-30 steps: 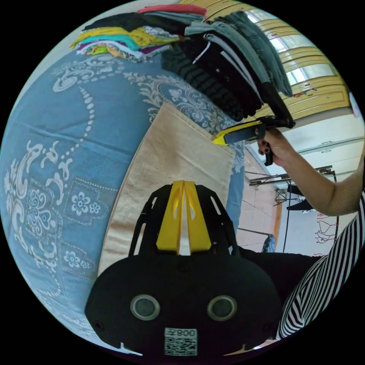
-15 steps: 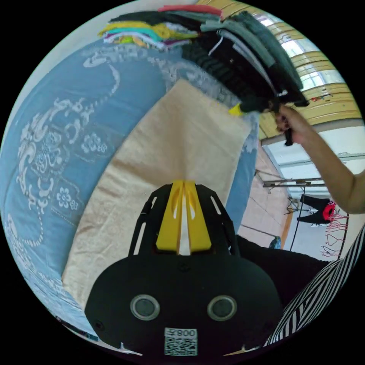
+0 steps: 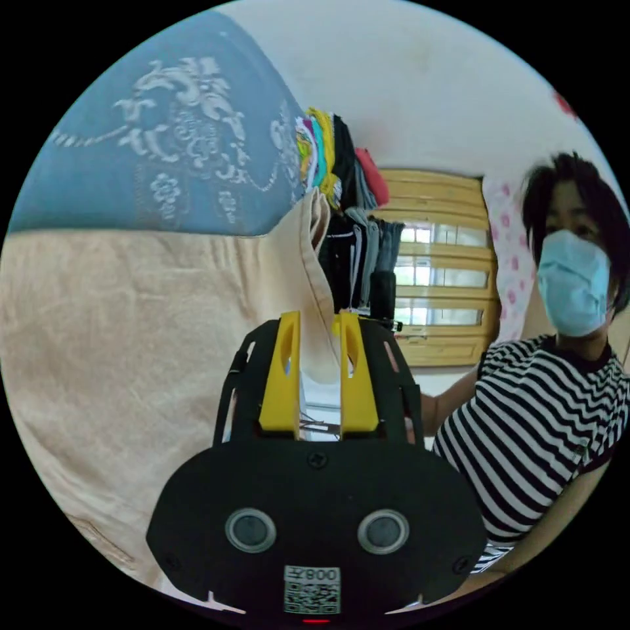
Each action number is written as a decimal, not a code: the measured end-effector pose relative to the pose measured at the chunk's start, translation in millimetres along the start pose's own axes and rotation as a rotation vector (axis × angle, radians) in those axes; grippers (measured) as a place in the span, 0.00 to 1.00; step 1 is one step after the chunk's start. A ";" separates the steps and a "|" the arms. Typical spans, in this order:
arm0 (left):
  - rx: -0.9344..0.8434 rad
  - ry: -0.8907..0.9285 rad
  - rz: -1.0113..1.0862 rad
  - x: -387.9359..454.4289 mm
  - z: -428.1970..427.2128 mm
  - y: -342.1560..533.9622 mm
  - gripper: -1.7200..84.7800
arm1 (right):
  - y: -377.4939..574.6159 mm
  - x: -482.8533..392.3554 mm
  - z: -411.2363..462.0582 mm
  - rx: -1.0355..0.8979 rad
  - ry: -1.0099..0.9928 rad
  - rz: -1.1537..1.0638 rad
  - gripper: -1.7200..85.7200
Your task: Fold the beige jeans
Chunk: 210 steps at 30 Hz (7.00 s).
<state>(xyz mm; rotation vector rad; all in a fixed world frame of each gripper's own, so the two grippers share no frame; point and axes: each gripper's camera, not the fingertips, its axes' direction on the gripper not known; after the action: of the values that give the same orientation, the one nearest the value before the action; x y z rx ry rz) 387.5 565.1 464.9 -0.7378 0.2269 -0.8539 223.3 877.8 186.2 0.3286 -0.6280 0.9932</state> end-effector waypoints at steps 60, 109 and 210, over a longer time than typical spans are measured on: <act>-0.224 -0.526 0.312 63.1 15.7 199.7 0.17 | -213.1 -82.9 66.7 -0.058 0.352 0.057 0.10; 0.542 -0.068 -0.102 -181.6 -467.0 673.7 0.04 | -323.9 -361.4 293.3 -0.440 -0.271 -0.076 0.05; 1.123 0.409 -0.535 -429.4 -539.8 918.2 0.25 | -219.2 -300.9 301.8 -0.580 -0.357 0.100 0.04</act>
<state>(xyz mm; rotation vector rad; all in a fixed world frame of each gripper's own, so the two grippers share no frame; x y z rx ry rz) 412.1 1014.3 -591.8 0.4667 -0.1168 -1.4359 190.7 402.4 237.2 -0.0452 -1.2308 0.8076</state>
